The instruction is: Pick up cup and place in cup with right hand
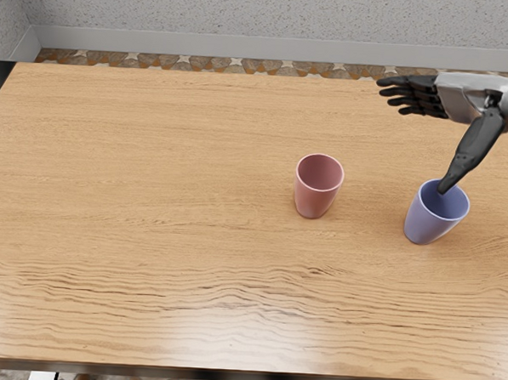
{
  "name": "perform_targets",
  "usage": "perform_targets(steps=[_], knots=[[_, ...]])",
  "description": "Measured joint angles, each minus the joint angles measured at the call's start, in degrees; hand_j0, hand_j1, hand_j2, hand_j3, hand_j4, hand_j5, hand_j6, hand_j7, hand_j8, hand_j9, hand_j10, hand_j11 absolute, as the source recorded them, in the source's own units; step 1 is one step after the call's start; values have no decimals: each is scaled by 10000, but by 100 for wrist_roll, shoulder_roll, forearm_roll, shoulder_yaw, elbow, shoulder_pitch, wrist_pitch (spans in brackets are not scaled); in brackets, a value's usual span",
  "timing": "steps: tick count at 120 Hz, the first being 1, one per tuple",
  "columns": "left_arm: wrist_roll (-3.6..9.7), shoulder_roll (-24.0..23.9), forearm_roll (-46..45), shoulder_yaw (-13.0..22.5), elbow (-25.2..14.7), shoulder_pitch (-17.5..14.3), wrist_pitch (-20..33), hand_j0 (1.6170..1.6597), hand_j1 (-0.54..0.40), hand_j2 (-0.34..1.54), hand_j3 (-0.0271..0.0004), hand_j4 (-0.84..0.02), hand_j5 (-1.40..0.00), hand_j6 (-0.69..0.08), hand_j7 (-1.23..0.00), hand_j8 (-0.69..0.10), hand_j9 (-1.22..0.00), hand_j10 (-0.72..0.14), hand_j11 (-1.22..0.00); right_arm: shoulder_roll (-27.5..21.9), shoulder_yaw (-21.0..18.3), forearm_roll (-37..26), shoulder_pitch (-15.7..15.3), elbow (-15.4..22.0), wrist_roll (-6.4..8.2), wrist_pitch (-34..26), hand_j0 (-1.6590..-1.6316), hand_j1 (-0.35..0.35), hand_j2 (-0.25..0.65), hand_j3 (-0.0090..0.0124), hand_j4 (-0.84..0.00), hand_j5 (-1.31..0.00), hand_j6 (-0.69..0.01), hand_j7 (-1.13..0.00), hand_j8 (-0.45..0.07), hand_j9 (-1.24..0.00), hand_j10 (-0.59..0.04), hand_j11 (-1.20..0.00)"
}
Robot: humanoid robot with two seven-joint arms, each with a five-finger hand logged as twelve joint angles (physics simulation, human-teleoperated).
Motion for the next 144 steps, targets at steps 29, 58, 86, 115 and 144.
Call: perform_targets(steps=[29, 58, 86, 115, 144], knots=[[0, 0, 0, 0, 0, 0, 0, 16581, 3490, 2, -1, -2, -2, -3, -2, -2, -2, -1, -2, 373, 223, 102, 71, 79, -438, 0, -16581, -3164, -37, 0, -337, -387, -352, -381, -341, -385, -329, -383], [0, 0, 0, 1, 0, 0, 0, 16581, 3490, 1, -1, -2, -2, -3, -1, -2, -1, -1, -1, 1512, 613, -910, 330, 630, -2935, -16, -16581, -3140, -48, 0, -340, -402, -353, -397, -343, -400, -332, -398], [0, 0, -1, 1, 0, 0, 0, 16581, 3490, 1, 0, -2, -1, -3, -1, -2, -1, -2, 0, 2362, 497, -2495, 351, 1059, -3366, -1064, -16581, -3128, -54, 0, -336, -406, -348, -402, -339, -404, -329, -403], [0, 0, -1, 1, 0, 0, 0, 16581, 3490, 0, 0, -2, -1, -2, 0, -2, 0, -1, 0, 2723, 98, -2971, 161, 1026, -3413, -1708, -16581, -3077, -61, 0, -376, -461, -389, -457, -380, -459, -370, -458], [0, 0, 0, 1, 0, 0, 0, 16581, 3490, 0, 0, -2, 0, -2, 0, -2, 0, -1, 0, 3109, -12, -3308, -177, 726, -3417, -2014, -16581, -2651, -130, 0, -732, -923, -746, -919, -736, -922, -726, -921]])
